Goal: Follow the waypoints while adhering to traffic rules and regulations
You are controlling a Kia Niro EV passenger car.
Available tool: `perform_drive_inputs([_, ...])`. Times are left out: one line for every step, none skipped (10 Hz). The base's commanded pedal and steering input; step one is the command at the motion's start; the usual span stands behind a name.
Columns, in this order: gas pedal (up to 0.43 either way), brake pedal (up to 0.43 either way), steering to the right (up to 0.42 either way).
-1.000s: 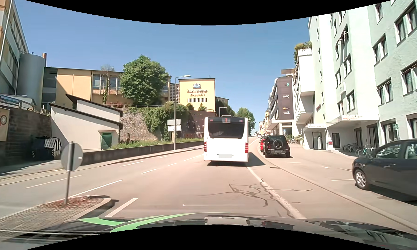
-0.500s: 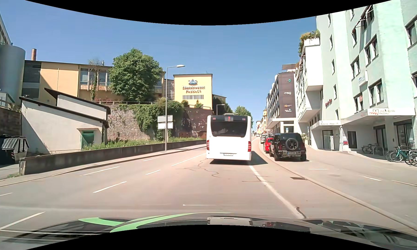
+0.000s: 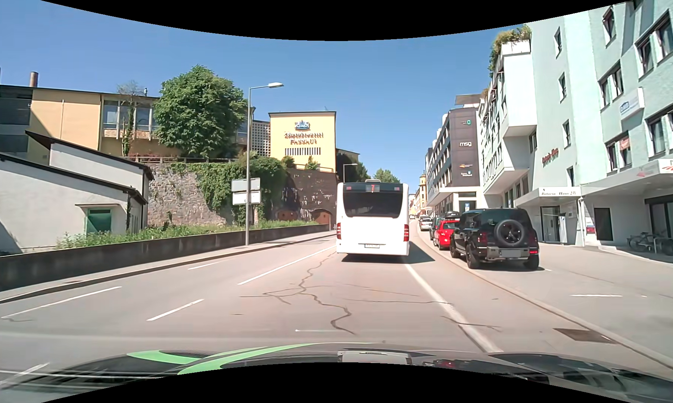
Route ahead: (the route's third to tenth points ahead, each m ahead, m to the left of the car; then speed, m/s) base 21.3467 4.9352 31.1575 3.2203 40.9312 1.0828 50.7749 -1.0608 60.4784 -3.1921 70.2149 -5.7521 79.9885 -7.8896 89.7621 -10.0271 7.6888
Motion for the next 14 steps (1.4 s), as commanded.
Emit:
perform_drive_inputs([0.157, 0.000, 0.022])
perform_drive_inputs([0.157, 0.000, 0.023])
perform_drive_inputs([0.157, 0.000, 0.026])
perform_drive_inputs([0.150, 0.000, 0.029])
perform_drive_inputs([0.130, 0.000, 0.029])
perform_drive_inputs([0.118, 0.000, 0.031])
perform_drive_inputs([0.118, 0.000, 0.034])
perform_drive_inputs([0.118, 0.000, 0.036])
perform_drive_inputs([0.118, 0.000, 0.036])
perform_drive_inputs([0.118, 0.000, 0.039])
perform_drive_inputs([0.118, 0.000, 0.039])
perform_drive_inputs([0.118, 0.000, 0.040])
perform_drive_inputs([0.130, 0.000, 0.040])
perform_drive_inputs([0.130, 0.000, 0.040])
